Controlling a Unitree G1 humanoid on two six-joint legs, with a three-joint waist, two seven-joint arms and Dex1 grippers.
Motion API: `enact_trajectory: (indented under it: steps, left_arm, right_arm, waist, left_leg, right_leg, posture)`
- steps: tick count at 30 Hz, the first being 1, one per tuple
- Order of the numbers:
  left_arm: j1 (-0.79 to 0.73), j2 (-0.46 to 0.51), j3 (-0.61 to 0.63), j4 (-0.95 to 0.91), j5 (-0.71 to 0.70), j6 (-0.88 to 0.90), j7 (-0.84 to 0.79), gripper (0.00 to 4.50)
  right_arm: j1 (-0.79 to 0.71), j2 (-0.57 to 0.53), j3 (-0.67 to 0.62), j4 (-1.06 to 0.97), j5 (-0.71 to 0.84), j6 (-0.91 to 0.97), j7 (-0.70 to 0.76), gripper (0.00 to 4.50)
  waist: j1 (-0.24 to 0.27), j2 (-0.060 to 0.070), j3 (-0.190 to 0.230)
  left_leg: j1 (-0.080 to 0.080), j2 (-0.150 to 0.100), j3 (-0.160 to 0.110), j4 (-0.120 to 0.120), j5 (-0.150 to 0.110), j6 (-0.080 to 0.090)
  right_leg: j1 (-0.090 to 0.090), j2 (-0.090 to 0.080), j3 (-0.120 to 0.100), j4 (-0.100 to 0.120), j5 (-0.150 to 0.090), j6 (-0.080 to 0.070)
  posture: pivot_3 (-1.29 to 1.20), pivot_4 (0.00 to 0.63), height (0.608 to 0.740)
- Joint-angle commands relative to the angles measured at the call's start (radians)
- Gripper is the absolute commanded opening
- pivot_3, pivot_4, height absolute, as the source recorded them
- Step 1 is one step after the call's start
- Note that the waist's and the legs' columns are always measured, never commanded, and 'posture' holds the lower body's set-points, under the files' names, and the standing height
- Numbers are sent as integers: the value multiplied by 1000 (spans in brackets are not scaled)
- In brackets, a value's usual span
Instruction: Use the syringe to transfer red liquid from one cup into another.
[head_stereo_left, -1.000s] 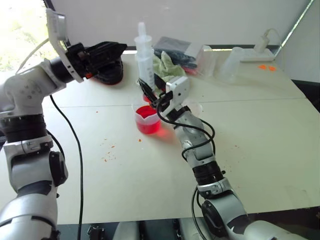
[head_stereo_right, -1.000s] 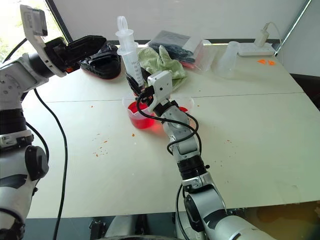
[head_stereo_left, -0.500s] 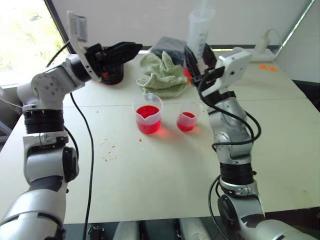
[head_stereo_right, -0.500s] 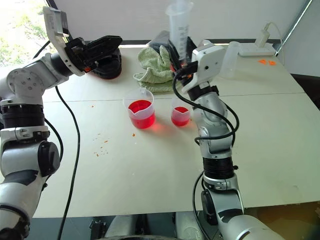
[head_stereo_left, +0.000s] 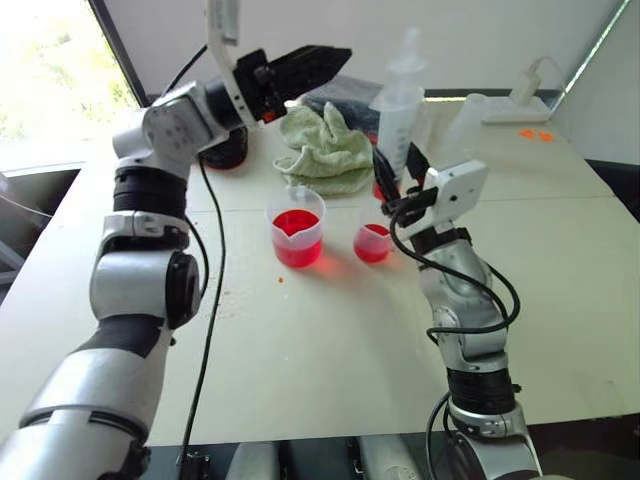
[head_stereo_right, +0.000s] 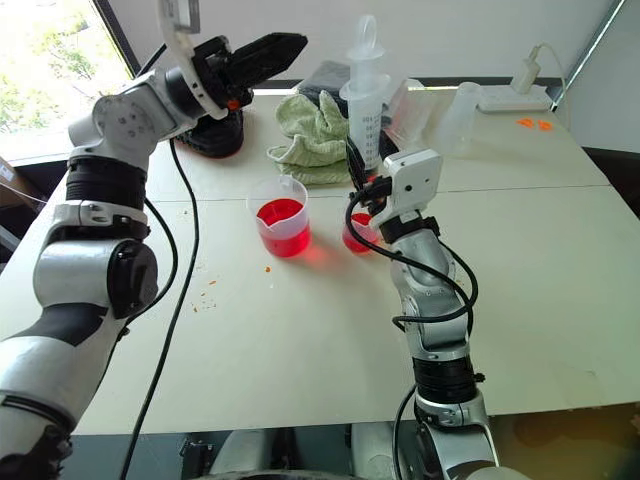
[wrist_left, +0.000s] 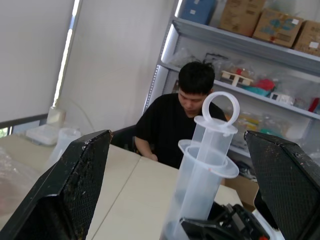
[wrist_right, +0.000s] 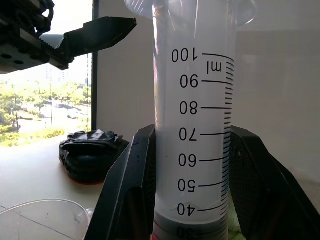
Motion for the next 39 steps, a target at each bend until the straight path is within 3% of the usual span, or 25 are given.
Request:
enact_trajectory:
  steps: [1,15,21,39]
  left_arm:
    - [-52,-20,-17,8,18,-3,-50,4482]
    - [-61,-55,-41,-57,15,77,-129,4482]
    - [-92,-88,-43,-29,24,64,-146,4482]
    - [-133,-143,-80,71,115,17,-195,4482]
  right_arm:
    - [-10,3,-7,4,-6,-52,-3,1412]
    - [-9,1,-7,41,-4,-74,0,1412]
    - [-4,0,-4,44,-4,-75,5,1412]
    - [8,1,-6,39,-9,-75,-7,1412]
  waist:
    - [0,0,0]
    - [2,0,0]
    - [23,0,0]
    - [24,0,0]
  left_leg:
    - [0,0,0,0,0,0]
    - [0,0,0,0,0,0]
    - [0,0,1,0,0,0]
    - [0,0,1,0,0,0]
  right_leg:
    - [0,0,0,0,0,0]
    - [0,0,0,0,0,0]
    - [0,0,1,-1,0,0]
    - [2,0,1,-3,0,0]
  posture:
    - [0,150,711]
    - [0,150,711]
    - [0,150,711]
    - [0,150,711]
